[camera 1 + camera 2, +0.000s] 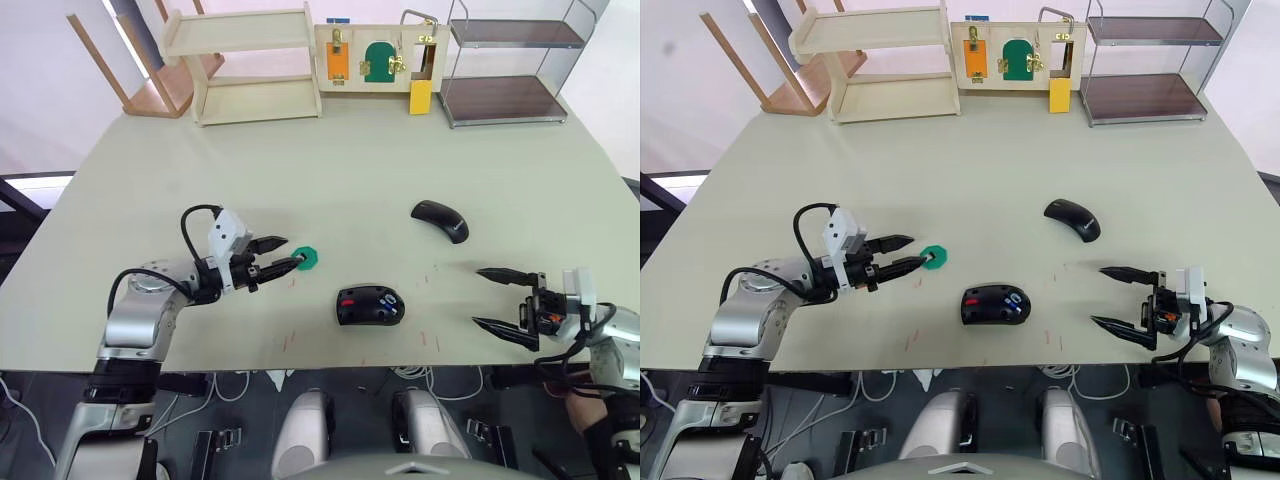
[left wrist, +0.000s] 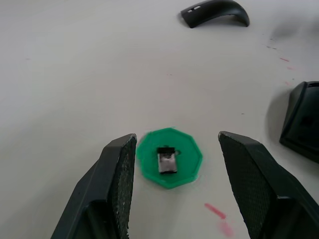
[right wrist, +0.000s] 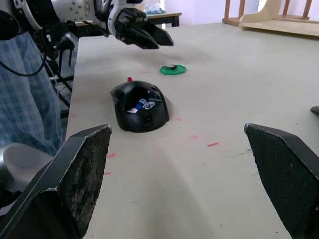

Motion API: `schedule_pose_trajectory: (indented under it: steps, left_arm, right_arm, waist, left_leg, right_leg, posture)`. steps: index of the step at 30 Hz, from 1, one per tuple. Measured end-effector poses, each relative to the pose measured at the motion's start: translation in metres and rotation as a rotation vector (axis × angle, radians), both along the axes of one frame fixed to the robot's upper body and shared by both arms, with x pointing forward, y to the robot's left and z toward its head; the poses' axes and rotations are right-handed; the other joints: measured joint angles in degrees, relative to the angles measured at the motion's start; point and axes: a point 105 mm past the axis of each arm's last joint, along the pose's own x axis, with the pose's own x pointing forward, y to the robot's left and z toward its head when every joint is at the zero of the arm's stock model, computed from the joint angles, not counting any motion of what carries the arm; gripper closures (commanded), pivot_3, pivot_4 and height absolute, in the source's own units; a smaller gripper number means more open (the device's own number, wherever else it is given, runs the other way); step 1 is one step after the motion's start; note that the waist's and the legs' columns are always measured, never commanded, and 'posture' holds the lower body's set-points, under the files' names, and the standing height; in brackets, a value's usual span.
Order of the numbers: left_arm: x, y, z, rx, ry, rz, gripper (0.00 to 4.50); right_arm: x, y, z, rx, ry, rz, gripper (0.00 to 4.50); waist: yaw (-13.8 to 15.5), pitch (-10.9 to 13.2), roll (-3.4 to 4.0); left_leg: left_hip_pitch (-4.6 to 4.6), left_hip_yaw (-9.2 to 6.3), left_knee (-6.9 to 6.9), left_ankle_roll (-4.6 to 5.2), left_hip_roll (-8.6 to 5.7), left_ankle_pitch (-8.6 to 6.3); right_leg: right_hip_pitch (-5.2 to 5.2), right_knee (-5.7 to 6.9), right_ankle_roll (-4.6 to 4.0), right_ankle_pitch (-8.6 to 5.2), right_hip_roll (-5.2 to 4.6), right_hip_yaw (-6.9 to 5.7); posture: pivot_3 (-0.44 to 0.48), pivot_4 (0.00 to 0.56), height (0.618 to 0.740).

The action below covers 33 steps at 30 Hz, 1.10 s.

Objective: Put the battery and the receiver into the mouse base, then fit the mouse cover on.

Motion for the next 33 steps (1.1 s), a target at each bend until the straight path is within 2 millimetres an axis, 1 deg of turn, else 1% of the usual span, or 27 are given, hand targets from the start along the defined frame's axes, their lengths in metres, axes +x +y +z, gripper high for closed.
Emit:
schedule_pose_trajectory:
  steps: [4,7,9,12,16,21,24,26,29,31,33]
  left_arm:
    - [0.002,-0.008,-0.002,-0.002,-0.004,-0.007,1.68]
    - [0.002,-0.017,-0.005,-0.003,-0.004,-0.013,1.68]
    - [0.002,-0.018,-0.005,0.002,-0.002,-0.009,1.68]
    - [0.001,-0.023,-0.002,0.01,-0.007,-0.019,1.68]
    - [0.0,-0.024,-0.004,0.019,0.002,-0.02,1.68]
    - [0.001,-0.016,-0.006,0.041,0.008,-0.015,1.68]
    - [0.004,-0.008,-0.011,0.053,0.015,-0.024,1.68]
    - [0.007,-0.001,-0.01,0.062,0.004,-0.038,1.68]
    - [0.011,0.007,-0.008,0.063,0.0,-0.046,1.68]
    - [0.014,0.016,-0.008,0.072,0.005,-0.049,1.68]
    - [0.014,0.017,-0.009,0.071,0.006,-0.057,1.68]
  right_arm:
    - [0.005,-0.01,0.004,-0.003,-0.008,-0.021,0.0]
    - [0.005,-0.017,0.0,-0.017,0.006,-0.022,0.0]
    - [0.005,-0.02,-0.001,-0.053,0.001,-0.018,0.0]
    - [0.006,-0.02,-0.002,-0.073,-0.011,-0.01,0.0]
    - [0.011,-0.015,0.0,-0.048,-0.032,-0.002,0.0]
    - [0.011,-0.005,-0.001,-0.006,-0.044,0.012,0.0]
    - [0.013,0.005,0.007,0.012,-0.078,0.026,0.0]
    - [0.012,0.011,0.015,0.009,-0.101,0.037,0.0]
    - [0.012,0.015,0.018,-0.001,-0.099,0.031,0.0]
    - [0.014,0.017,0.02,-0.013,-0.104,0.019,0.0]
    - [0.015,0.018,0.02,-0.013,-0.106,0.011,0.0]
  waist:
    - [0.0,0.0,0.0]
    - [0.01,0.01,-0.01]
    - [0.0,0.01,-0.01]
    - [-0.11,0.02,-0.02]
    - [-0.14,0.02,-0.03]
    - [-0.06,0.03,-0.03]
    - [-0.11,0.04,-0.01]
    - [-0.02,0.05,-0.01]
    - [0.15,0.05,-0.01]
    - [0.08,0.05,-0.01]
    - [0.06,0.05,-0.02]
  left_leg:
    - [0.0,0.18,0.0,0.0,0.0,0.0]
    - [-0.01,0.2,-0.01,0.0,0.0,0.0]
    - [-0.02,0.21,-0.03,0.0,0.0,0.0]
    - [0.0,0.25,-0.02,0.0,0.0,0.0]
    - [0.03,0.26,-0.02,0.0,0.01,0.0]
    - [0.01,0.27,-0.03,0.0,0.01,0.0]
    - [-0.01,0.29,-0.02,0.0,0.01,0.0]
    - [-0.01,0.27,-0.02,0.0,0.01,0.0]
    - [-0.03,0.27,-0.02,0.0,0.0,0.0]
    - [-0.03,0.3,-0.02,0.0,0.0,0.0]
    - [-0.04,0.3,-0.03,0.0,0.01,0.0]
  right_leg:
    - [0.0,-0.01,0.0,0.0,0.0,0.02]
    - [0.0,-0.02,0.0,0.01,-0.01,0.03]
    - [0.0,-0.02,0.0,0.01,-0.01,0.03]
    - [0.0,-0.01,0.0,0.01,-0.01,0.06]
    - [-0.01,0.0,0.0,0.01,0.0,0.07]
    - [-0.01,-0.01,0.0,0.01,-0.01,0.07]
    - [-0.04,0.0,0.0,0.01,-0.01,0.08]
    - [-0.05,0.01,0.0,0.01,-0.01,0.05]
    - [-0.05,0.0,0.0,0.01,-0.02,0.05]
    - [-0.05,-0.02,0.0,0.01,-0.02,0.06]
    - [-0.05,-0.03,0.0,0.01,-0.02,0.06]
  posture:
    - [0.0,0.15,0.74]
    - [0.0,0.15,0.74]
    - [0.0,0.15,0.74]
    - [0.0,0.15,0.74]
    - [0.0,0.15,0.74]
    - [0.0,0.15,0.74]
    - [0.0,0.15,0.74]
    - [0.0,0.15,0.74]
    - [0.0,0.15,0.74]
    - [0.0,0.15,0.74]
    - [0.0,0.15,0.74]
